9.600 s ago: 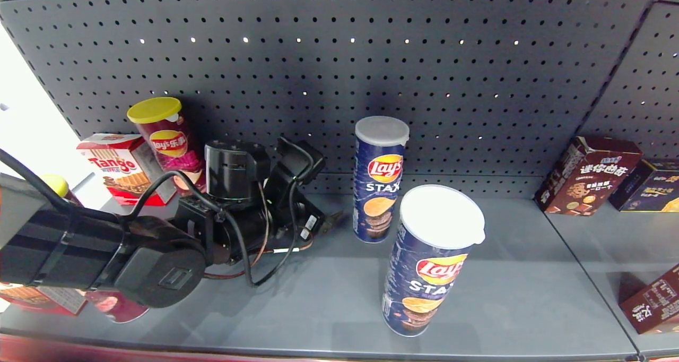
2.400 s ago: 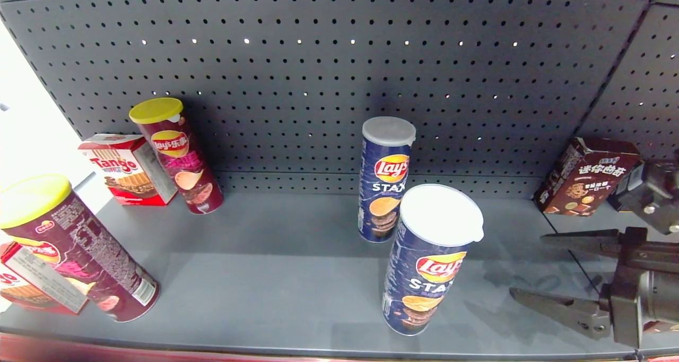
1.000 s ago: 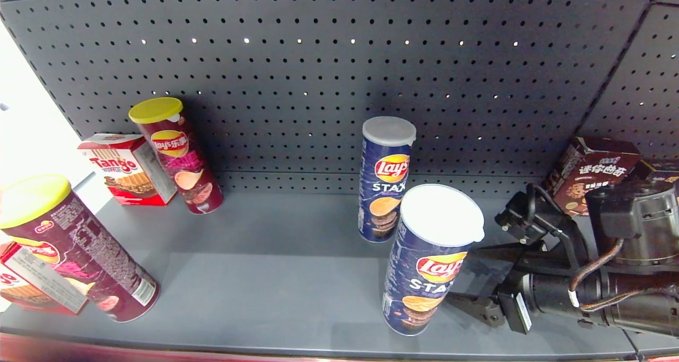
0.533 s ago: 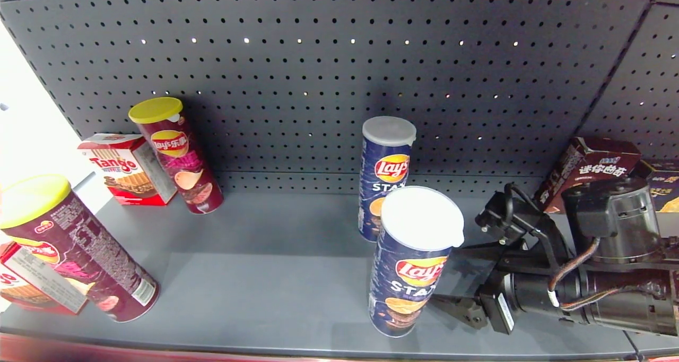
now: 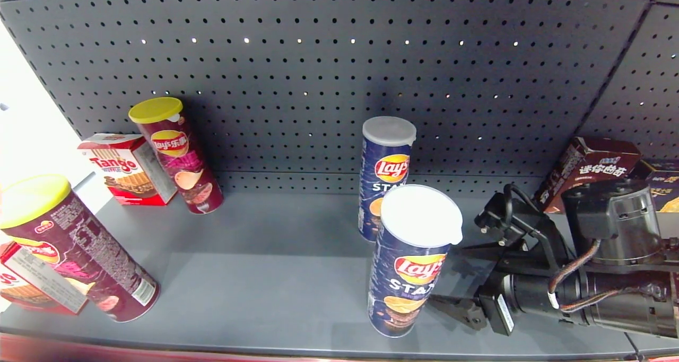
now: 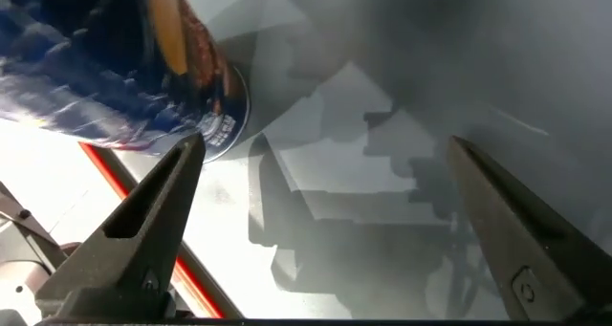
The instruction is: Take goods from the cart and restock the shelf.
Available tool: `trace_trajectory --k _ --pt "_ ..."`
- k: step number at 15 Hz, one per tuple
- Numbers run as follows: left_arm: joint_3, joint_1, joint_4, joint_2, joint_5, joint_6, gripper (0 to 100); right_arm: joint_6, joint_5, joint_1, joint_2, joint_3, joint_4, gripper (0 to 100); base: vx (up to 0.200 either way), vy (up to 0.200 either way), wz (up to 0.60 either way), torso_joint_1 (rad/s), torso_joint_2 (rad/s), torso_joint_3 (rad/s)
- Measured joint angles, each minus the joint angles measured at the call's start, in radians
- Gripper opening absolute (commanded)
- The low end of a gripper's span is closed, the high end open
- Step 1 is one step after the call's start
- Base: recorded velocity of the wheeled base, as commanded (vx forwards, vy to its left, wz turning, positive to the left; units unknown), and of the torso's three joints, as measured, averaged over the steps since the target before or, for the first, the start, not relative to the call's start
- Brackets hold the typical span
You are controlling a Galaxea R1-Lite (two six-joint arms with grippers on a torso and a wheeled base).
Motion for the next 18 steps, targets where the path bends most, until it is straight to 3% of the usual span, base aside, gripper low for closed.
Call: trace_trajectory --k 18 --pt "0.000 0.000 0.001 0.000 0.000 -0.001 100 0.000 -0.001 0.014 0.041 -0.042 0.001 100 0.000 0.000 0.00 0.000 0.00 0.000"
